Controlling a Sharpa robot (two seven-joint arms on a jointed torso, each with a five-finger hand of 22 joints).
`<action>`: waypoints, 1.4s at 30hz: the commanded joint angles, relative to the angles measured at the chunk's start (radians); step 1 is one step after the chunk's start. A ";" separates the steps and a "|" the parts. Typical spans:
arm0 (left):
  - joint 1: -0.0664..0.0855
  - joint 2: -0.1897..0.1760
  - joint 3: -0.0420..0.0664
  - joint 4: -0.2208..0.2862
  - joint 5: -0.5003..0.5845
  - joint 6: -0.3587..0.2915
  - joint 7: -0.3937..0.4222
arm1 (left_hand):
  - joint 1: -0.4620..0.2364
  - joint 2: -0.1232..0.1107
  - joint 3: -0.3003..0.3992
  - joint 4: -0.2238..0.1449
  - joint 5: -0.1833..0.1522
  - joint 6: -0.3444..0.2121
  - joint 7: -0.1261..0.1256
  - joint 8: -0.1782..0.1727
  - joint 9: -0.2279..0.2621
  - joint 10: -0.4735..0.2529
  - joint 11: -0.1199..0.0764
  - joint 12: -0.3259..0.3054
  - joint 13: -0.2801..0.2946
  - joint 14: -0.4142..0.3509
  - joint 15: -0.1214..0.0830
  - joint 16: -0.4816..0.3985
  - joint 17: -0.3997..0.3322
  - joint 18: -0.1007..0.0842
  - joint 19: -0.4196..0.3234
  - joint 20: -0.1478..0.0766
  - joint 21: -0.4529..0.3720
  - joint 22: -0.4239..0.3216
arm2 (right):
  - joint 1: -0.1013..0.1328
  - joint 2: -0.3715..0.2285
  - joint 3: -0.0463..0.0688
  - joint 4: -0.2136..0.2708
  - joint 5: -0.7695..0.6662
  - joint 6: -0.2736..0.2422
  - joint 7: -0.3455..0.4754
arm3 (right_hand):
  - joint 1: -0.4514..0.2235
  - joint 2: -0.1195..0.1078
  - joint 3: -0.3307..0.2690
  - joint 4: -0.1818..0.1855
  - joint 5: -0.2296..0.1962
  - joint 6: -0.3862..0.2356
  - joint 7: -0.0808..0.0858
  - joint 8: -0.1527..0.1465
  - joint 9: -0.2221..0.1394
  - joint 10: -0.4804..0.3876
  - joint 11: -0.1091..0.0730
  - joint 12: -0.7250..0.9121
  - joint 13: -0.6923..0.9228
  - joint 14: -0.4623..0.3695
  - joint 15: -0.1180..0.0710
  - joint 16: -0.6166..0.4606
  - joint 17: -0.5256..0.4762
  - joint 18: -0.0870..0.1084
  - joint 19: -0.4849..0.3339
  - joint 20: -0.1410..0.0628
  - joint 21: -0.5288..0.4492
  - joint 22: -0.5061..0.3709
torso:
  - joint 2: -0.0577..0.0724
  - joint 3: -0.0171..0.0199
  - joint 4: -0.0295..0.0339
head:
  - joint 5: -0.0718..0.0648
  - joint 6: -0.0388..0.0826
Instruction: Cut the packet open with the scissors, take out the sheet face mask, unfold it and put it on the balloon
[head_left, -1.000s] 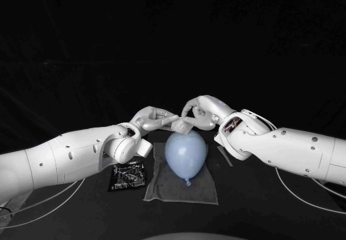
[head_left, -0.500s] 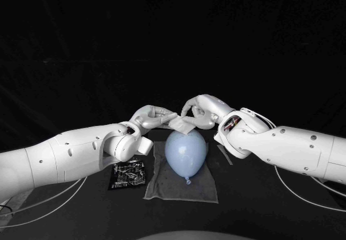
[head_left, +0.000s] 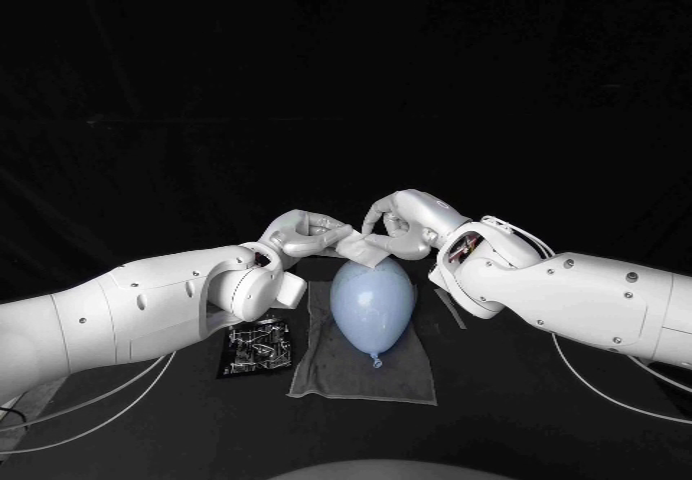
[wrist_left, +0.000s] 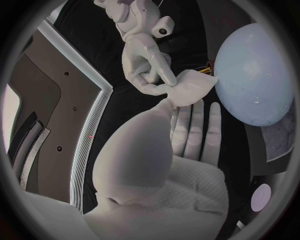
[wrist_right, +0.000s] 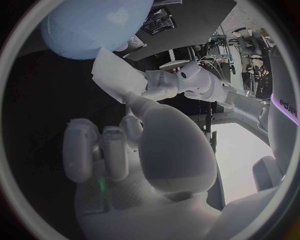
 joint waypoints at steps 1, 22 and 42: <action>0.002 0.000 0.001 -0.001 0.021 -0.054 -0.009 | -0.022 -0.028 0.086 -0.038 0.004 -0.009 -0.001 0.007 0.122 0.010 0.001 -0.004 0.000 0.008 0.000 -0.006 0.007 0.013 0.008 0.001 0.000 0.000 | 0.001 -0.008 0.000 0.016 -0.047 0.005 -0.003 | -0.012 0.001 0.007 -0.001 0.003 0.006 0.000 0.005 0.001 0.033 -0.023 0.004 0.001 0.102 -0.005 0.004 0.250 -0.015 0.056 -0.006 0.006 0.214 | 0.000 0.0002 -0.0005 | 0.000 -0.001; 0.002 0.001 0.001 -0.003 0.045 -0.096 -0.034 | -0.181 -0.087 0.292 -0.155 0.004 -0.015 0.001 0.022 0.179 0.020 0.001 -0.003 0.001 0.015 -0.001 -0.020 0.040 0.013 0.012 0.001 0.000 0.000 | 0.001 -0.036 0.000 0.061 -0.118 0.014 -0.003 | -0.014 -0.001 0.009 -0.002 0.003 0.006 -0.001 0.006 0.001 0.034 -0.023 0.005 0.003 0.102 -0.005 0.005 0.250 -0.016 0.057 -0.006 0.008 0.214 | 0.000 0.0004 0.0001 | -0.001 -0.001; 0.002 -0.006 0.001 -0.002 0.051 -0.125 -0.037 | -0.194 -0.088 0.303 -0.166 0.004 -0.014 0.001 0.023 0.184 0.022 0.000 -0.002 0.002 0.017 -0.002 -0.020 0.043 0.014 0.013 0.001 0.000 0.000 | 0.000 -0.107 0.000 0.180 -0.119 0.055 -0.010 | -0.017 -0.004 0.012 -0.004 0.003 0.007 -0.001 0.007 0.001 0.035 -0.023 0.005 0.003 0.103 -0.005 0.005 0.251 -0.016 0.057 -0.006 0.008 0.214 | 0.000 0.0005 0.0008 | 0.006 -0.003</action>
